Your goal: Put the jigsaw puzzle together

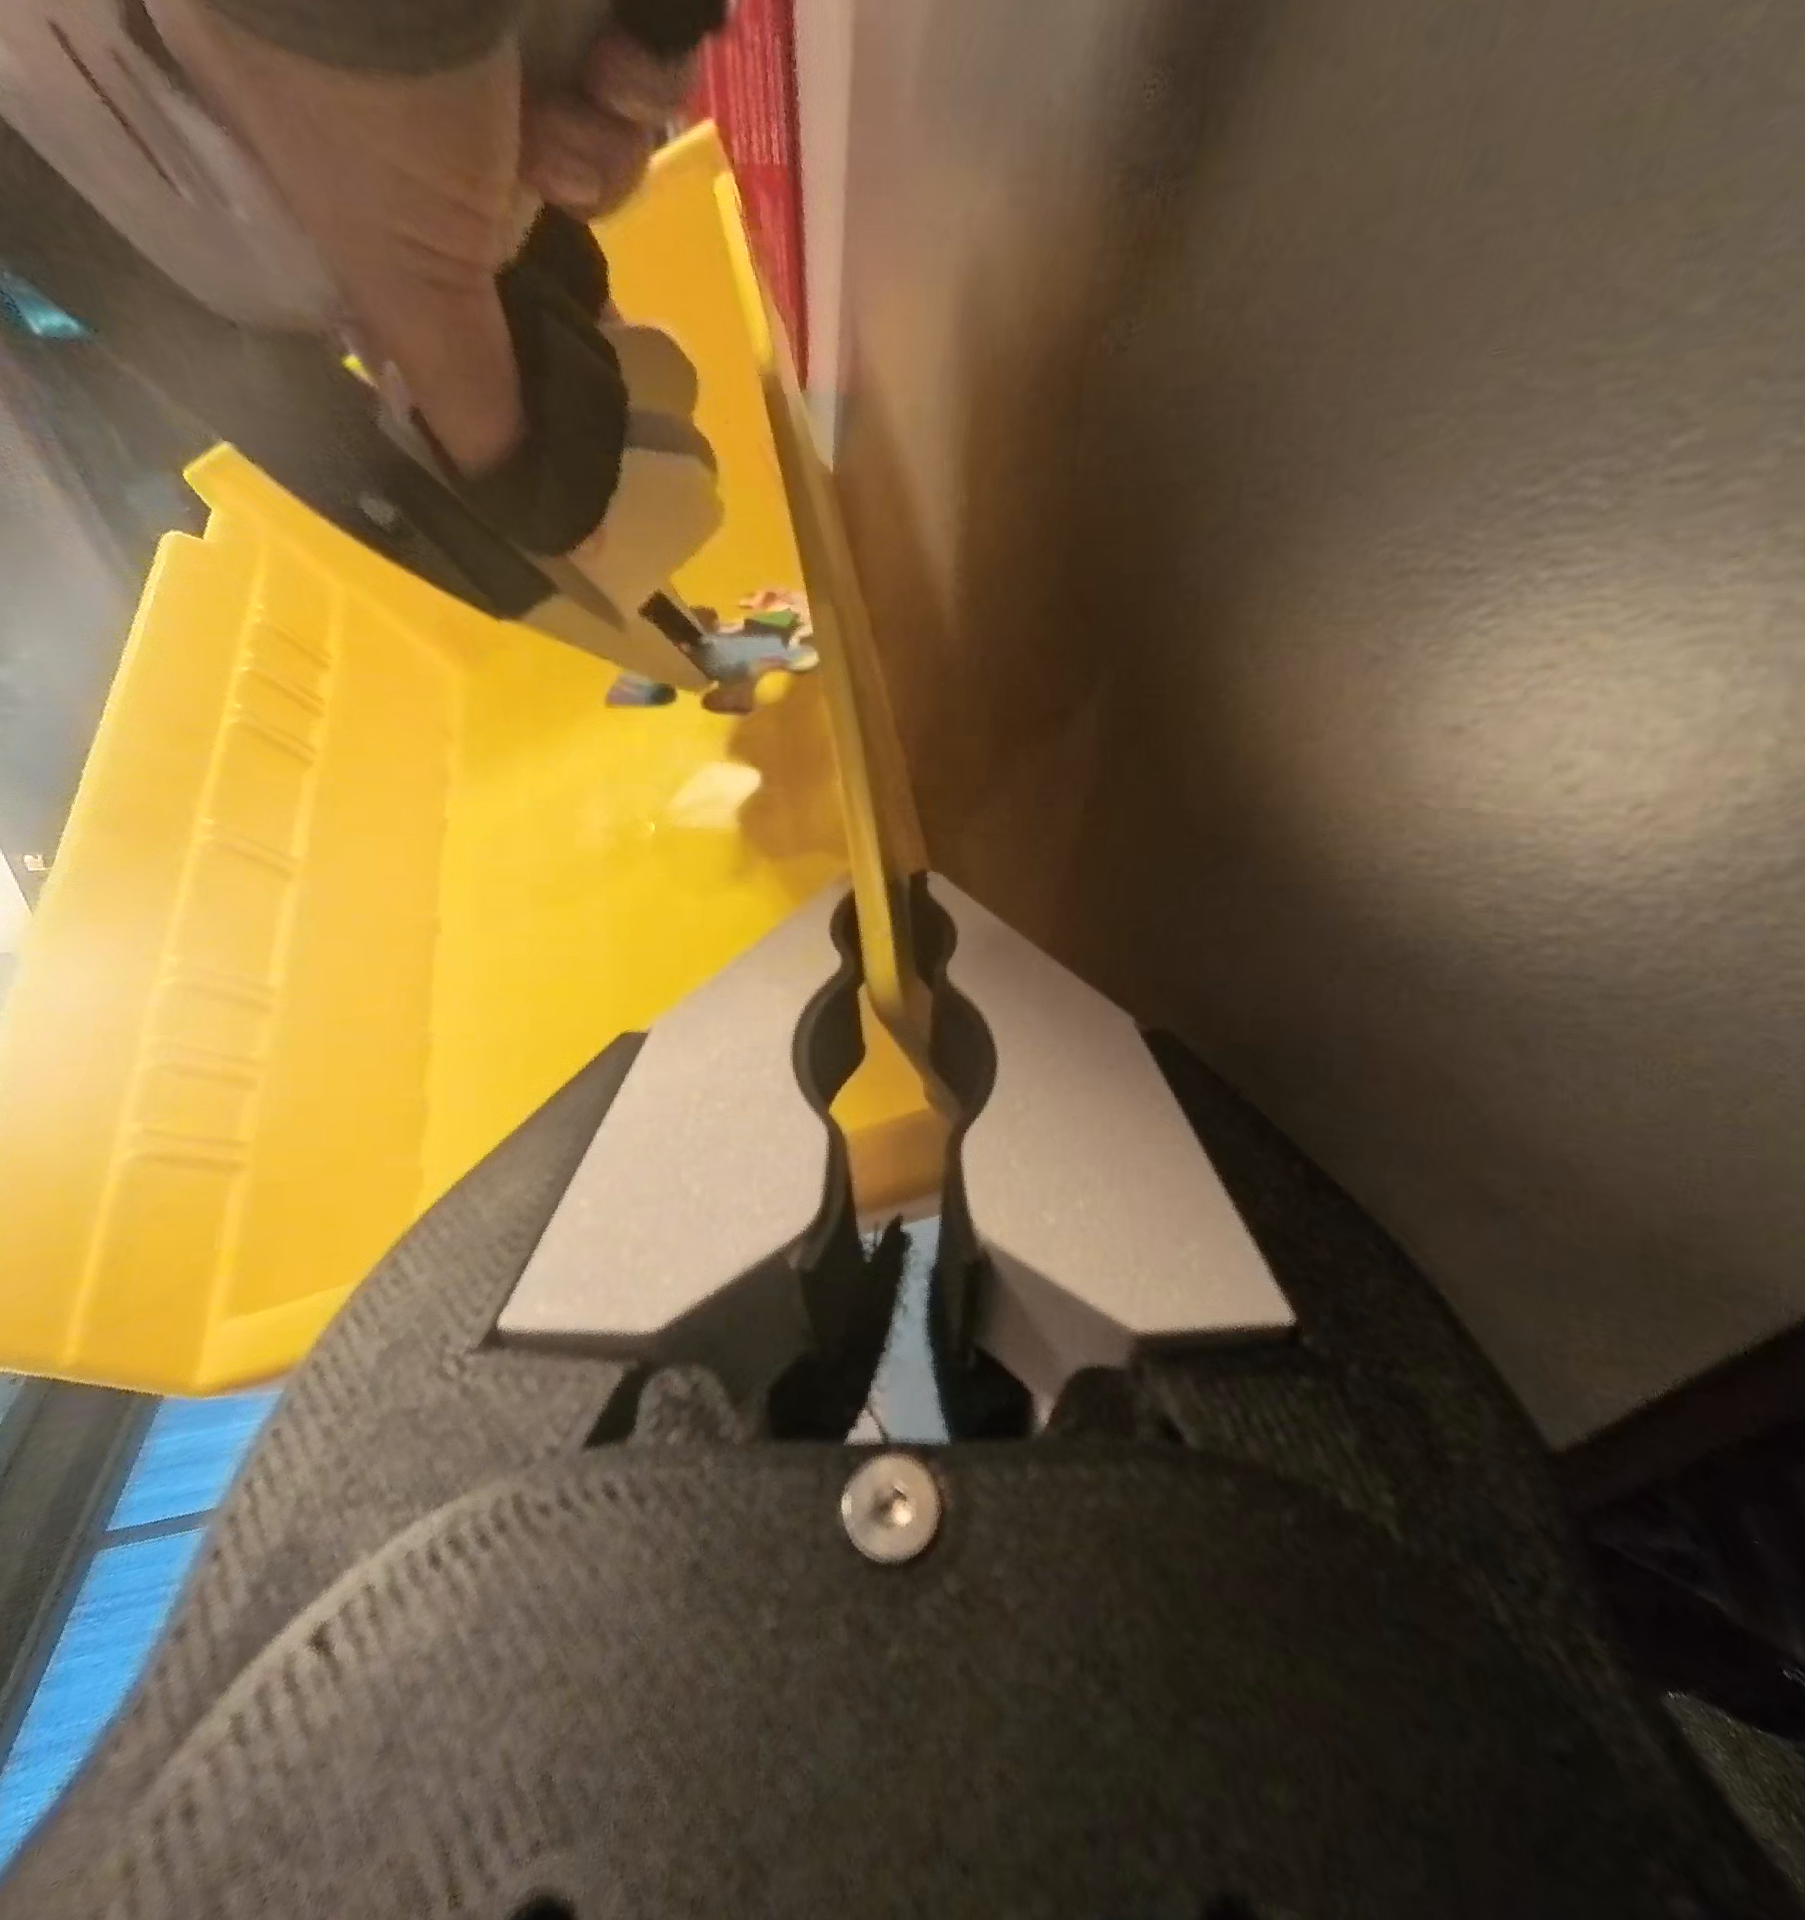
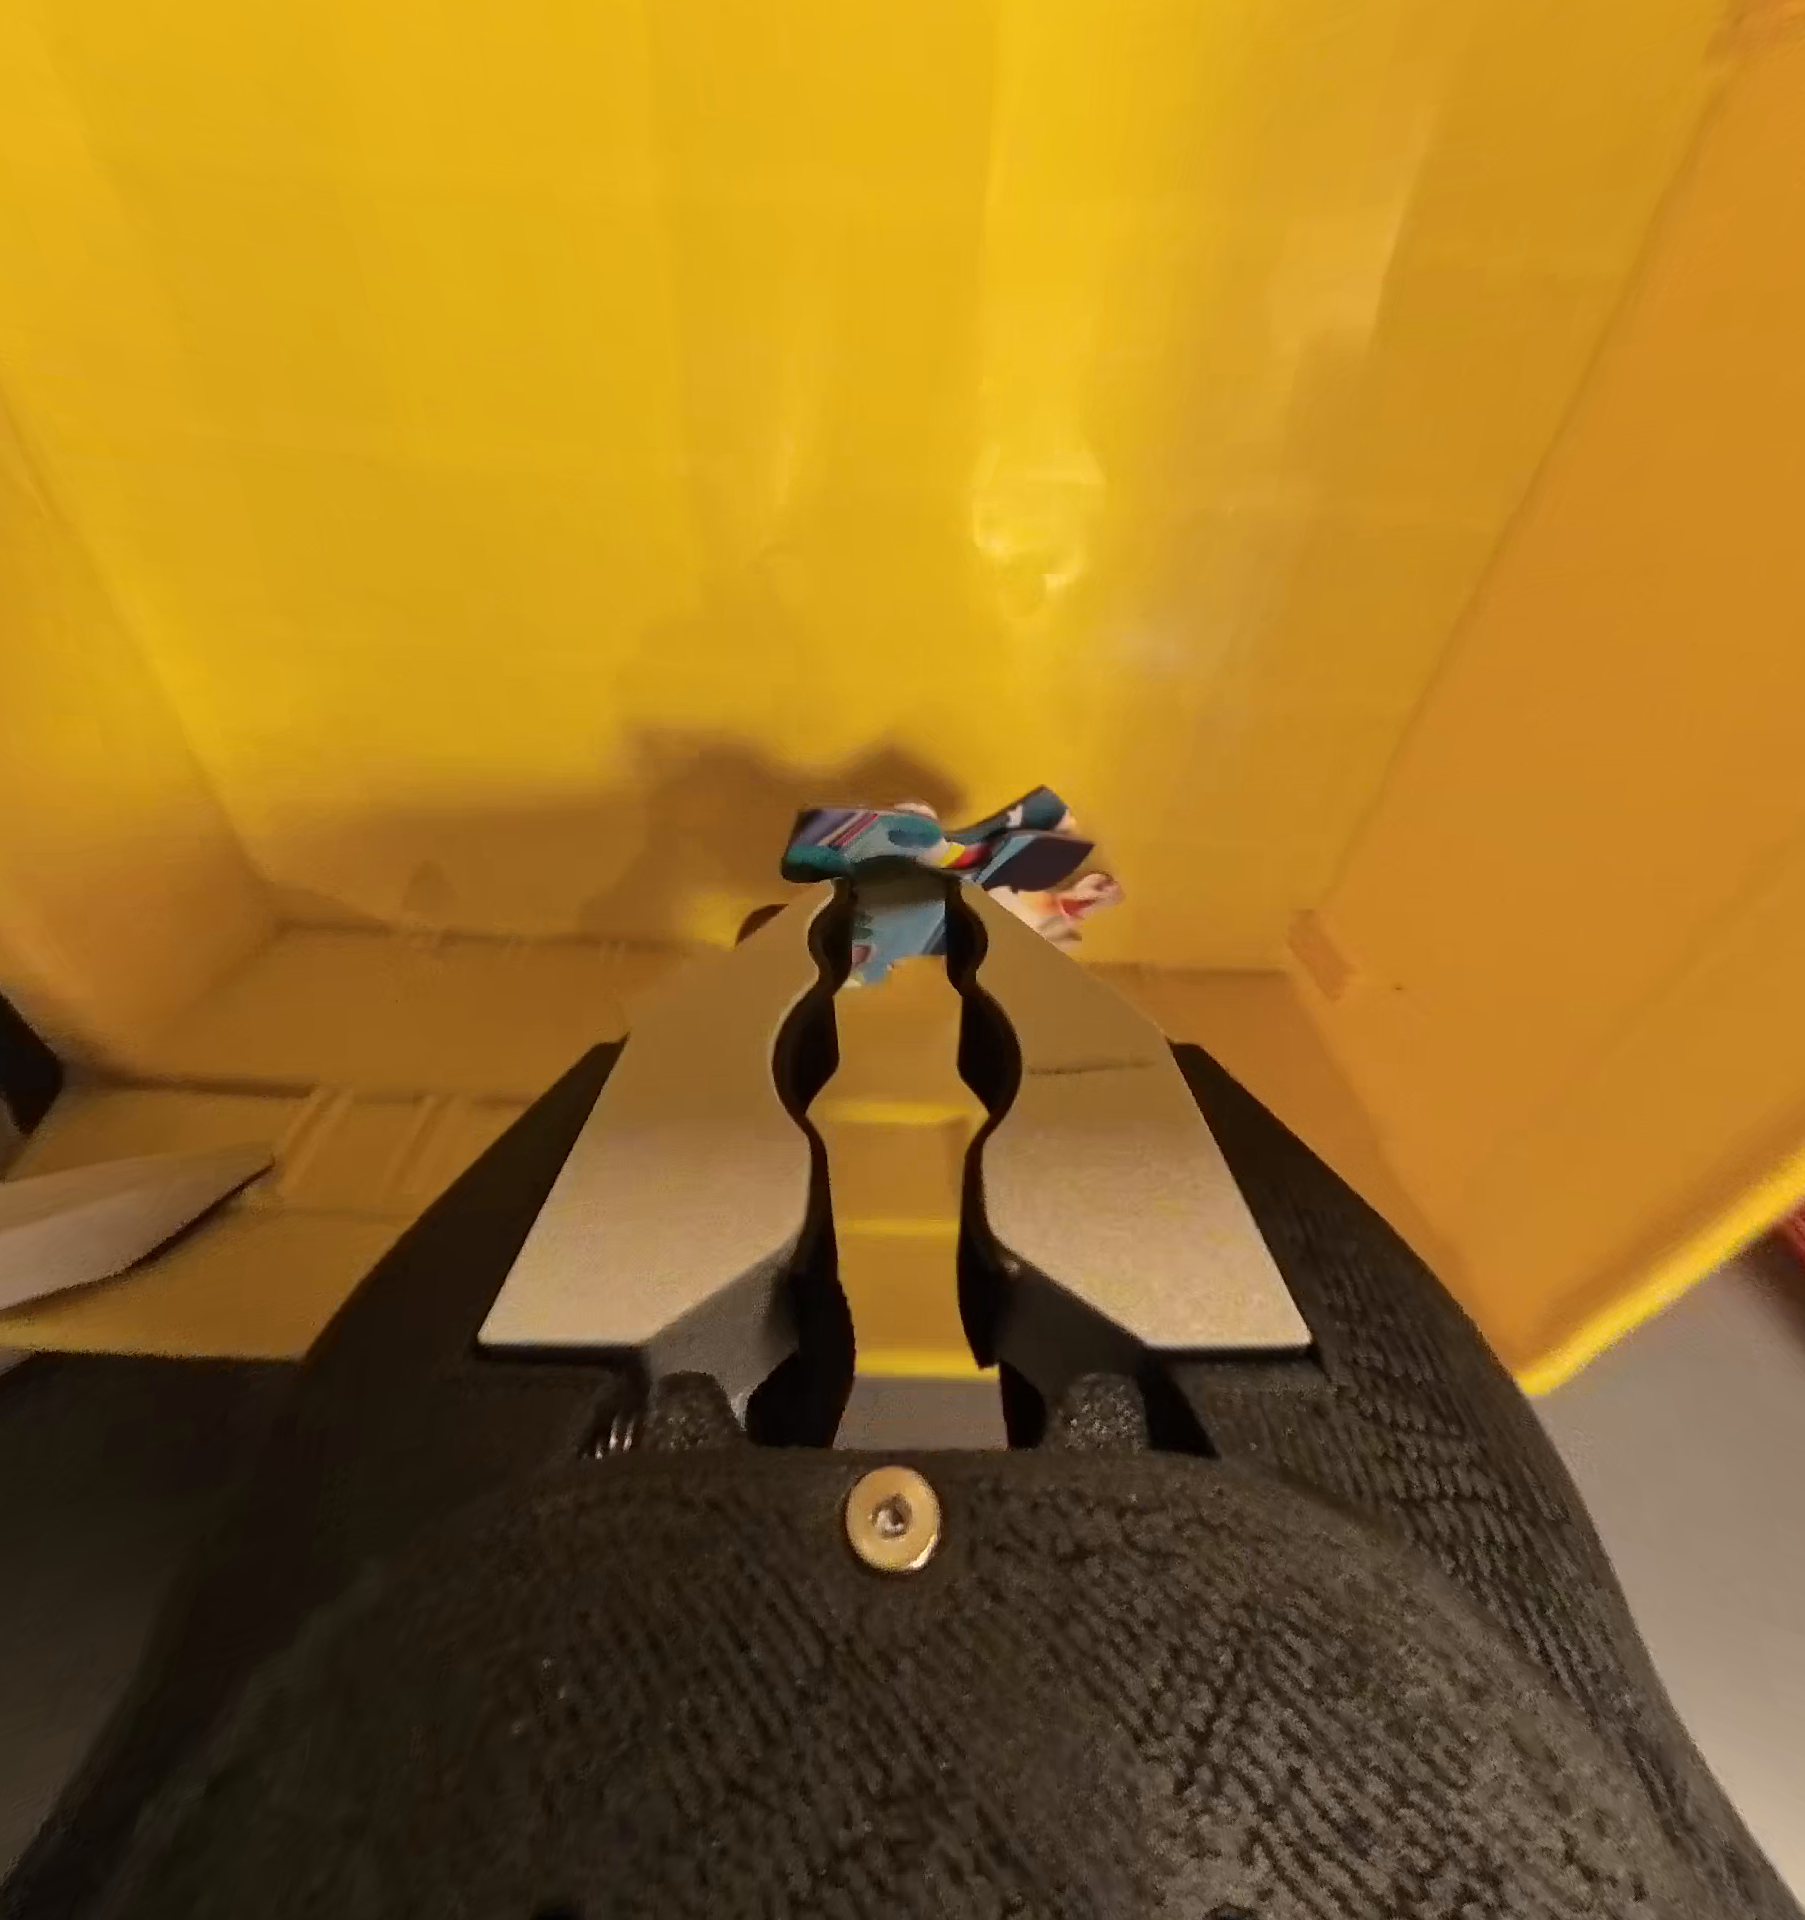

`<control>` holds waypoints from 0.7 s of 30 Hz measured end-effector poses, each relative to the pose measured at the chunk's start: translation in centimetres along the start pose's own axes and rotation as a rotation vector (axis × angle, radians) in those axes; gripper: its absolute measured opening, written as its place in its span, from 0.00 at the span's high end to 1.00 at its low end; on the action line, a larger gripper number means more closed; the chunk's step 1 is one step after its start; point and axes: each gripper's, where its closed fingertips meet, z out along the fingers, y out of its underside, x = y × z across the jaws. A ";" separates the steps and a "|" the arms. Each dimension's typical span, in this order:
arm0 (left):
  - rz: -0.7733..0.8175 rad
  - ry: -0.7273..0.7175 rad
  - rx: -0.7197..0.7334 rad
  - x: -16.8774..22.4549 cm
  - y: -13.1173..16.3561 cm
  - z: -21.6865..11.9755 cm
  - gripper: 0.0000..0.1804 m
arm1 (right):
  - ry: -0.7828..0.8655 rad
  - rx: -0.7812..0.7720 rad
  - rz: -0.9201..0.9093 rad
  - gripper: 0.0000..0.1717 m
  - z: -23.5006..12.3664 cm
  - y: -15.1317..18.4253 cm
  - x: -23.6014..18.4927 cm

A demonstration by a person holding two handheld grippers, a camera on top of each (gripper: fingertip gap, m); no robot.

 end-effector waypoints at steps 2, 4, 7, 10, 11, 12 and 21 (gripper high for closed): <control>-0.003 0.001 0.001 0.0 0.0 0.0 0.98 | 0.052 -0.028 0.015 0.91 -1.1 1.0 1.1; -0.003 0.001 0.002 0.0 0.0 0.0 0.98 | 0.058 -0.040 0.060 0.89 -1.9 2.0 1.7; 0.013 -0.005 0.003 0.1 0.0 0.0 0.98 | 0.052 -0.084 0.120 0.86 -2.3 3.7 2.4; 0.019 -0.007 0.005 0.1 0.1 0.0 0.98 | 0.045 -0.110 0.142 0.84 -2.0 4.5 2.6; 0.019 -0.006 0.005 0.1 0.1 0.0 0.98 | 0.039 -0.107 0.140 0.84 -1.9 4.4 2.6; 0.017 -0.004 0.005 0.1 0.1 0.0 0.98 | 0.040 -0.103 0.124 0.83 -1.8 4.2 2.5; 0.046 0.003 0.007 0.1 0.4 0.1 0.98 | 0.003 -0.113 -0.535 0.66 -0.5 2.4 0.6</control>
